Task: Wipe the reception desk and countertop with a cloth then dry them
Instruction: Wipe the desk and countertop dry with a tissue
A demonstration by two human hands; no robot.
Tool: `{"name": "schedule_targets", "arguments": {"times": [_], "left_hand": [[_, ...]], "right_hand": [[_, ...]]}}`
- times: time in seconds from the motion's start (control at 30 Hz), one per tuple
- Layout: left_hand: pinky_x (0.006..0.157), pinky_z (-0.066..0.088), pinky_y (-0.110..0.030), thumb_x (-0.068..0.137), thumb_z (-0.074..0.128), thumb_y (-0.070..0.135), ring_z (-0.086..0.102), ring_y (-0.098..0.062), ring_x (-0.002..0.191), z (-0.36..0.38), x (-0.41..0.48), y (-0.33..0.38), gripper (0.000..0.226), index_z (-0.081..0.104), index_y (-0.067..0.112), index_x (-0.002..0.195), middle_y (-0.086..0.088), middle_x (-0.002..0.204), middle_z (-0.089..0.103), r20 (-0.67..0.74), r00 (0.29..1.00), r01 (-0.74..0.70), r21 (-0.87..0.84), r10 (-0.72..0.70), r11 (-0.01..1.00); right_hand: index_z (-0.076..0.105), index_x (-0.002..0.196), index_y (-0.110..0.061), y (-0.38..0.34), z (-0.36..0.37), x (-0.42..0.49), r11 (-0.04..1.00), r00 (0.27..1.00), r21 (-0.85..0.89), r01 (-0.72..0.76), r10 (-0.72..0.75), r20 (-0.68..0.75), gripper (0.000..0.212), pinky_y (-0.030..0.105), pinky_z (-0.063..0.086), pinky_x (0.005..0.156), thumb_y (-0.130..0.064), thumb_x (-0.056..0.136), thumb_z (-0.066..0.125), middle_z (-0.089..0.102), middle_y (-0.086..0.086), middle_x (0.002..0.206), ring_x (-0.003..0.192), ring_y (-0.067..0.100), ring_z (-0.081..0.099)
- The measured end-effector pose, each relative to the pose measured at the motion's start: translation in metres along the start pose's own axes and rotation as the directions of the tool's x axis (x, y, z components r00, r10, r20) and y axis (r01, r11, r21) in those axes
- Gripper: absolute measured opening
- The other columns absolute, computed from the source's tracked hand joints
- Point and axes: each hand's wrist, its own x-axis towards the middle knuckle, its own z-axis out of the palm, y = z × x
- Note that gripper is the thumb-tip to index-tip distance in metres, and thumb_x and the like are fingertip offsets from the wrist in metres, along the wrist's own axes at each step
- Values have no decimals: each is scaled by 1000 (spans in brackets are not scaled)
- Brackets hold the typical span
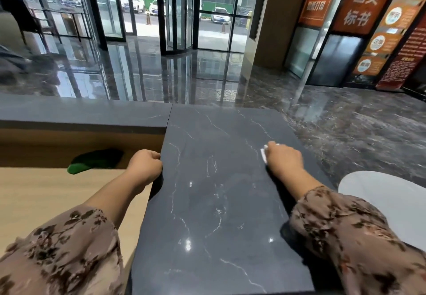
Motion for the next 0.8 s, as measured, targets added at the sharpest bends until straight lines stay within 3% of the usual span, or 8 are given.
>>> {"name": "schedule_targets", "arguments": {"times": [0.07, 0.13, 0.3, 0.37, 0.43, 0.57, 0.67, 0.8], "left_hand": [[81, 47, -37, 94, 52, -2, 55, -29, 91, -2, -1, -3, 18, 66, 4, 101, -12, 100, 60, 14, 1000, 20, 2, -20, 1000], [82, 50, -41, 93, 52, -2, 56, -31, 90, -3, -3, -6, 23, 57, 13, 77, -12, 94, 58, 13, 999, 35, 16, -35, 999], [90, 51, -50, 92, 54, 0, 59, -33, 89, -7, -11, -12, 26, 58, 13, 70, -15, 94, 63, 48, 998, 45, 14, -46, 999], [89, 52, -50, 92, 54, 0, 60, -31, 88, -8, -15, -15, 14, 67, 4, 90, -13, 93, 65, 67, 997, 34, 10, -35, 999], [85, 54, -46, 93, 53, 0, 64, -32, 93, -10, -17, -19, 21, 67, 0, 109, -11, 95, 66, 86, 996, 35, 5, -35, 999], [68, 53, -33, 93, 52, -3, 65, -29, 88, -14, -27, -22, 18, 67, 0, 103, -9, 90, 65, 116, 993, 25, -9, -24, 1000], [78, 57, -40, 91, 49, -7, 65, -32, 88, -18, -33, -23, 18, 66, -3, 93, -14, 90, 67, 134, 991, 30, -12, -28, 999], [83, 57, -44, 91, 47, -7, 66, -33, 92, -21, -39, -24, 21, 67, 0, 91, -18, 95, 67, 156, 987, 29, 1, -29, 1000]], "right_hand": [[55, 113, -8, 30, -3, -3, 992, 992, -25, -124, 124, 3, 27, 36, 44, 81, -21, 96, 39, 63, 16, 117, 106, 36, 60], [56, 117, -7, 54, -8, -9, 968, 969, -51, -245, 246, 6, 29, 37, 45, 84, -16, 93, 42, 63, 17, 119, 108, 35, 60], [60, 118, -4, 25, -14, -24, 942, 942, 6, -335, 335, 14, 32, 38, 48, 87, -3, 89, 46, 62, 16, 121, 112, 34, 60], [59, 119, -4, -13, -15, -29, 958, 958, 37, -285, 284, 29, 33, 37, 49, 88, -2, 90, 46, 62, 15, 123, 114, 33, 59], [58, 123, -6, -54, -13, -34, 973, 976, 74, -217, 214, 44, 35, 37, 48, 91, -2, 91, 44, 59, 14, 127, 117, 32, 58], [58, 122, -6, -150, -10, -65, 991, 999, 133, 31, -36, 39, 34, 37, 48, 91, 0, 92, 43, 58, 13, 127, 116, 31, 59], [57, 121, -3, -210, -13, -96, 959, 968, 152, 241, -248, 30, 31, 39, 49, 88, 0, 95, 41, 57, 14, 125, 114, 33, 58], [53, 119, -5, -219, -12, -105, 932, 938, 108, 345, -348, 7, 27, 41, 49, 83, -5, 95, 40, 58, 14, 122, 109, 36, 60]]}}
